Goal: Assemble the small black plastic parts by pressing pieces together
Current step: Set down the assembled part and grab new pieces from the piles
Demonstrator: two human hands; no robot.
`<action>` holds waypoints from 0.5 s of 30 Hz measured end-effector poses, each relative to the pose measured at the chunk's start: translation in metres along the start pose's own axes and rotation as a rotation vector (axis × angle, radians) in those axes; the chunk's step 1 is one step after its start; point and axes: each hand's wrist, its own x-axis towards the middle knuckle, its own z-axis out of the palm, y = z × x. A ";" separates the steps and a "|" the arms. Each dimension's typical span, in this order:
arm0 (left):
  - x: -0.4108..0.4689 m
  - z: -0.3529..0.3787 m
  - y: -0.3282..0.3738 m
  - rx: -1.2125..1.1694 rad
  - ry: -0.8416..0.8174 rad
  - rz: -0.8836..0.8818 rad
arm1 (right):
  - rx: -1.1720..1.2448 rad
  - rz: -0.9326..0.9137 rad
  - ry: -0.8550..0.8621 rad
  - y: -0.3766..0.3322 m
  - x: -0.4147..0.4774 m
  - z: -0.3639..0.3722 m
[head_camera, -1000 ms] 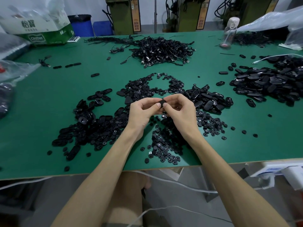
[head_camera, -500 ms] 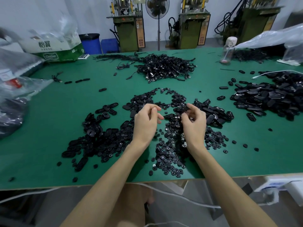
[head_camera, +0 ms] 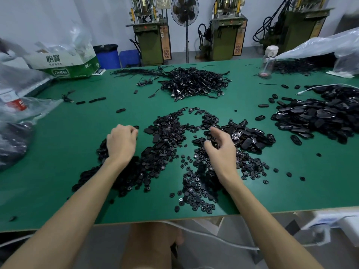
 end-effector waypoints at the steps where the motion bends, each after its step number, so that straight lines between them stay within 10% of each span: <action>1: 0.003 0.000 -0.009 0.082 -0.034 -0.013 | -0.058 -0.034 -0.038 0.001 0.000 0.002; 15: 0.005 0.009 -0.029 0.047 -0.070 -0.038 | -0.651 -0.346 -0.338 0.015 0.004 0.019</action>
